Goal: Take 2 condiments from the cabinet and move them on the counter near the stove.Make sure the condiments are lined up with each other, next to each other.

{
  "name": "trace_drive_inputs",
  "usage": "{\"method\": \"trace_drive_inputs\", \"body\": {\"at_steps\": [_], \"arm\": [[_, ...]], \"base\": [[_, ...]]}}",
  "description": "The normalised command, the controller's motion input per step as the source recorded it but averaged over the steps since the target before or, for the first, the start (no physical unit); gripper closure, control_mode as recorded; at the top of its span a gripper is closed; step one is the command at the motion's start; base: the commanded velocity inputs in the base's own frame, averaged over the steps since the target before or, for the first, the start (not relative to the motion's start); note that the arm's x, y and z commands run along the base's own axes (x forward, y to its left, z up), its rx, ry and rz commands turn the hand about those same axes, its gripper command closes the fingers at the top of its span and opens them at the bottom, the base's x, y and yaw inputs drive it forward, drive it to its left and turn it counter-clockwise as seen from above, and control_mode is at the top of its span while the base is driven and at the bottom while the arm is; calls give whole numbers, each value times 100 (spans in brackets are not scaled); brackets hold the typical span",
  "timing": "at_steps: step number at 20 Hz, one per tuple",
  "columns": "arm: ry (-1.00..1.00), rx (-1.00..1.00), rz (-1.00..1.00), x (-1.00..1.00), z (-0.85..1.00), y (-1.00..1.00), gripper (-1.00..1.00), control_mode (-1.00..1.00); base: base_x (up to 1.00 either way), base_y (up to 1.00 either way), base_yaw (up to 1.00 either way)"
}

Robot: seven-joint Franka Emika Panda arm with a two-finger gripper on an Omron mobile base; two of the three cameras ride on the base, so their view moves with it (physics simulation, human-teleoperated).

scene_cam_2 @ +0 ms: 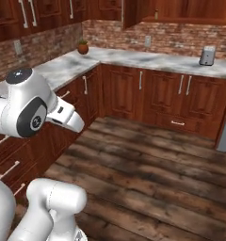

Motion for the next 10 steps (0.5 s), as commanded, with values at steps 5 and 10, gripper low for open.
{"method": "trace_drive_inputs", "body": {"at_steps": [5, 10], "arm": [[0, 0, 0, 0, 0, 0, -100, 100], [0, 0, 0, 0, 0, 0, -100, 100]], "base": [[100, -61, 0], [100, -81, 0]]}}
